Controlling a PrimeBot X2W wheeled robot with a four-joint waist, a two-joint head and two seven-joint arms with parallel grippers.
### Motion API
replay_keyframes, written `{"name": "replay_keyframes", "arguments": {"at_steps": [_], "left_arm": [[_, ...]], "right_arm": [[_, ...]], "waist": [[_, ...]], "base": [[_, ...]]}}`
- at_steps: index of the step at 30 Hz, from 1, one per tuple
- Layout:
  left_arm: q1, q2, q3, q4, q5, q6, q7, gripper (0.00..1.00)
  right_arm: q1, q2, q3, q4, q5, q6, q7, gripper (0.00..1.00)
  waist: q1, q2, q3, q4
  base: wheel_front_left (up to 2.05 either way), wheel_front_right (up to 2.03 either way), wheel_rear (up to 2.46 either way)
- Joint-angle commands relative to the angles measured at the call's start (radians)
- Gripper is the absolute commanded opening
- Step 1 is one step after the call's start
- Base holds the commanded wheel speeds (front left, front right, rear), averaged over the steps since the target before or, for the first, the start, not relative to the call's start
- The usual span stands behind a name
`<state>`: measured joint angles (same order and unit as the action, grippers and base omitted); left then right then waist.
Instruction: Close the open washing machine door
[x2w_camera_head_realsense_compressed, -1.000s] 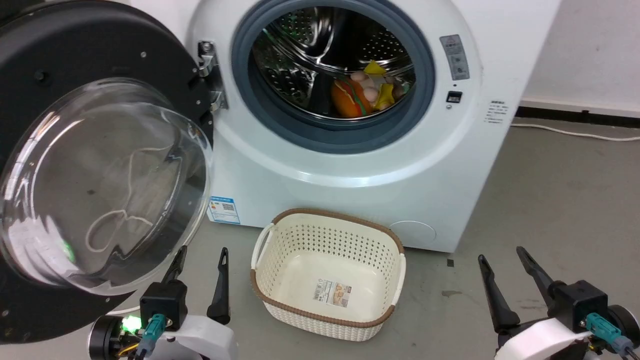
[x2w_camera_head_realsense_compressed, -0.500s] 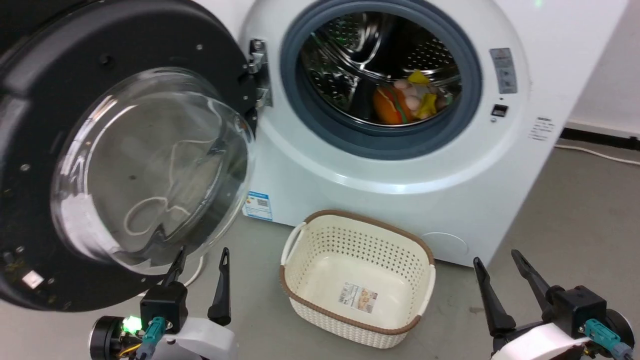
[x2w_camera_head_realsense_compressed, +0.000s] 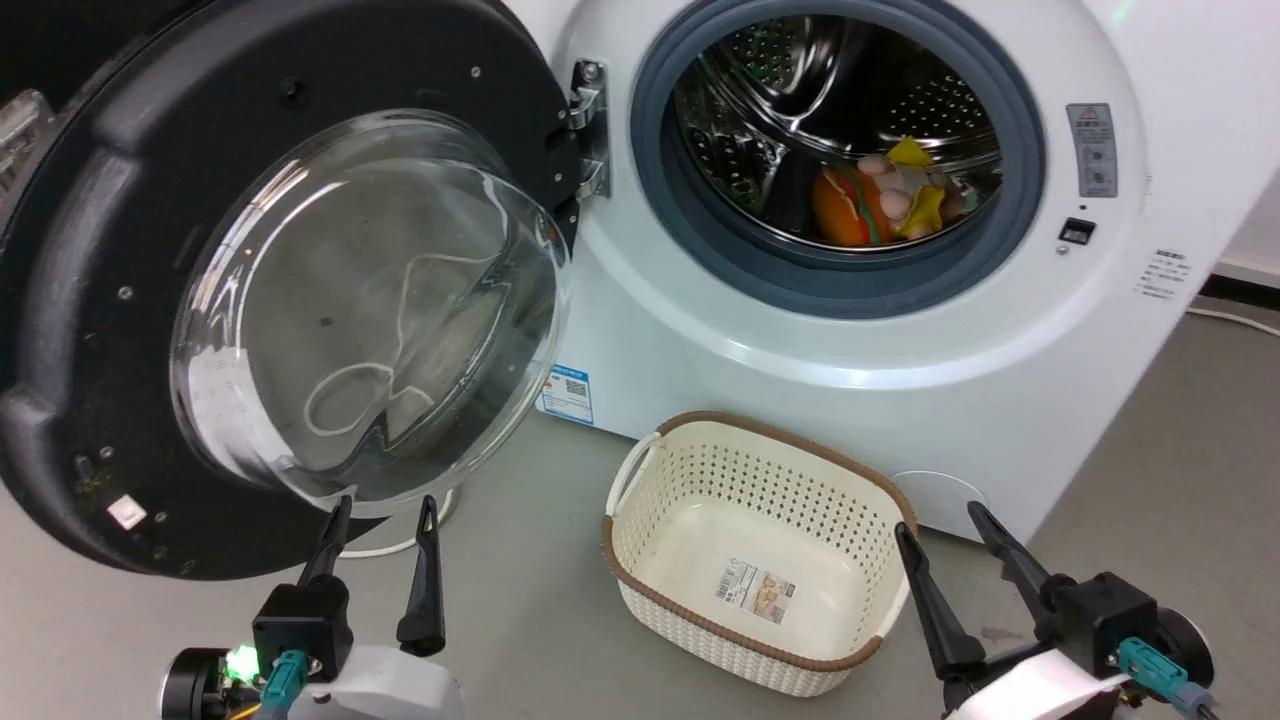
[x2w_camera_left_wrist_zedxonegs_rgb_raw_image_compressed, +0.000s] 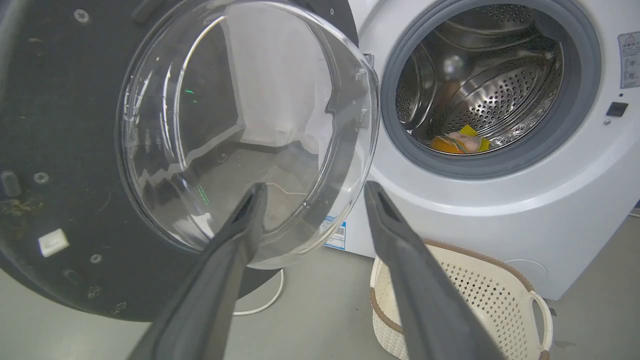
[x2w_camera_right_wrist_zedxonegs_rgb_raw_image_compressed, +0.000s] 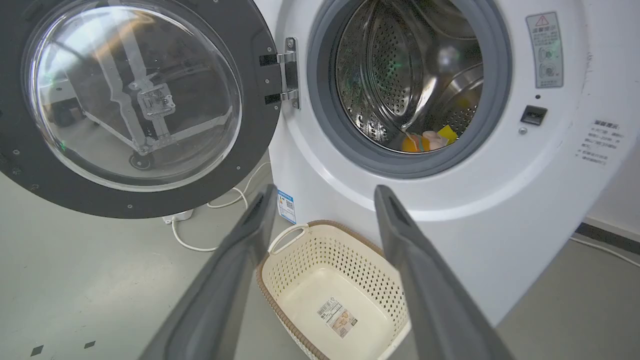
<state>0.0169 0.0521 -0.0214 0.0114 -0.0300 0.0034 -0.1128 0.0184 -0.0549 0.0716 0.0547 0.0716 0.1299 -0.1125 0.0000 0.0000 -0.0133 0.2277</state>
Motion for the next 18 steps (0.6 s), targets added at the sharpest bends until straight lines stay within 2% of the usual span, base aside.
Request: {"name": "replay_keyframes", "arguments": {"at_steps": [1,18], "left_arm": [[0.013,0.000,0.000,-0.001,-0.001,0.006,-0.012,1.00],[0.027,-0.002,0.006,0.018,-0.029,0.010,-0.045,1.00]], "right_arm": [[-0.017,0.001,0.010,0.008,0.005,0.000,-0.012,1.00],[-0.048,-0.014,0.078,0.045,0.031,0.000,-0.046,1.00]], "waist": [[0.0000,0.0000,0.003,0.011],[0.0000,0.0000,0.011,0.083]], "base": [[0.00,0.00,0.00],[0.00,0.00,0.00]]}}
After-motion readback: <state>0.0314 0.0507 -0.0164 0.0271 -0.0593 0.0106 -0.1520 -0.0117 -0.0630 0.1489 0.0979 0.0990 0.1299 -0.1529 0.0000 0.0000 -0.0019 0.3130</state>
